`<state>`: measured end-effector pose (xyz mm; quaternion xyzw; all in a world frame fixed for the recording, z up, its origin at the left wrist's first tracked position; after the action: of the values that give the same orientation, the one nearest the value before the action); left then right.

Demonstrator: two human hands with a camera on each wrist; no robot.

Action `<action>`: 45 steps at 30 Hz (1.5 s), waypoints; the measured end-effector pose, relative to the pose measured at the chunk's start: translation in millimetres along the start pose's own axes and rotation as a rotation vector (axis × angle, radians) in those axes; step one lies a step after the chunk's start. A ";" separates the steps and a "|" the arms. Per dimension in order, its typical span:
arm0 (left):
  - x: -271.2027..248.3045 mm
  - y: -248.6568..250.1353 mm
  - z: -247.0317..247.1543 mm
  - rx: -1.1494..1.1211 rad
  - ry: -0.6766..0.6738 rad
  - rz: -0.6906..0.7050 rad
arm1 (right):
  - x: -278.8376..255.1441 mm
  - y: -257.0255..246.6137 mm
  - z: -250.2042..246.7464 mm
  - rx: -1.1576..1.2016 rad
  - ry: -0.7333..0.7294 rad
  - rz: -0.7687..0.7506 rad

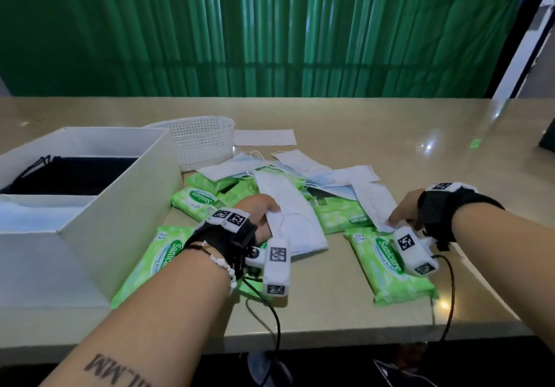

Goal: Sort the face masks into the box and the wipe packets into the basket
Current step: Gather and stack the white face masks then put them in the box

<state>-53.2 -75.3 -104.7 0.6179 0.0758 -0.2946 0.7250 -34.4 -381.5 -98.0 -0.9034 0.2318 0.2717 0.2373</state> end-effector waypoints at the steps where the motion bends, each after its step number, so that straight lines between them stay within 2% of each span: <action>1: 2.4 -0.8 -2.6 0.022 0.022 -0.006 | 0.0 1.6 -0.2 0.020 -0.015 0.007; 5: 2.7 -2.5 -3.7 -0.012 0.010 -0.007 | -1.3 0.7 0.3 0.034 0.013 -0.015; 9: 1.5 -3.1 -6.5 -0.041 -0.025 -0.001 | -8.0 -10.9 -5.3 -0.189 0.095 -0.023; 11: 0.5 -2.0 -8.8 -0.069 -0.034 0.006 | -18.8 -15.9 -13.5 -0.239 0.191 -0.030; 13: -0.2 -1.8 -10.6 -0.071 -0.054 0.011 | -35.8 -26.0 -25.3 -0.156 0.324 -0.127; 16: -0.1 -0.8 -9.9 -0.087 -0.063 0.032 | -64.6 -45.2 -39.2 0.108 0.406 -0.289; 18: -0.1 -1.1 -7.7 -0.142 -0.075 0.044 | -77.8 -57.5 -38.7 0.309 0.330 -0.416; 21: -1.0 -1.5 -6.1 -0.203 -0.085 0.052 | -88.3 -78.6 -23.9 0.686 0.024 -0.670; 24: -2.7 -2.1 -5.8 -0.235 -0.066 0.065 | -97.5 -99.1 2.3 0.777 -0.184 -0.763; 28: -4.2 -1.0 -3.7 -0.309 -0.040 0.088 | -86.0 -108.6 38.5 0.743 -0.334 -0.657; 32: -10.9 -1.1 1.2 -0.287 -0.108 0.126 | -72.4 -102.2 67.2 0.402 -0.290 -0.461; 35: -13.6 0.2 1.5 -0.259 -0.106 0.132 | -67.6 -98.5 72.3 0.269 -0.244 -0.434; 41: -8.5 0.0 -1.4 -0.342 -0.165 0.167 | -68.9 -107.8 71.4 0.338 -0.292 -0.411; 45: -8.2 1.4 -3.1 -0.321 -0.112 0.159 | -64.6 -109.4 75.1 0.367 -0.317 -0.365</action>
<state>-58.3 -69.5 -100.4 0.4810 0.0320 -0.2544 0.8384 -51.2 -235.8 -81.6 -0.8184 0.0709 0.3158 0.4748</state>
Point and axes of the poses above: each hand's wrist, its own x-axis towards the middle knuckle, its own z-axis out of the palm, y = z × x, the point moved 1 cm from there along x, towards the middle knuckle, and after that the axes turned 11 degrees about -y, right-handed, at the moved point
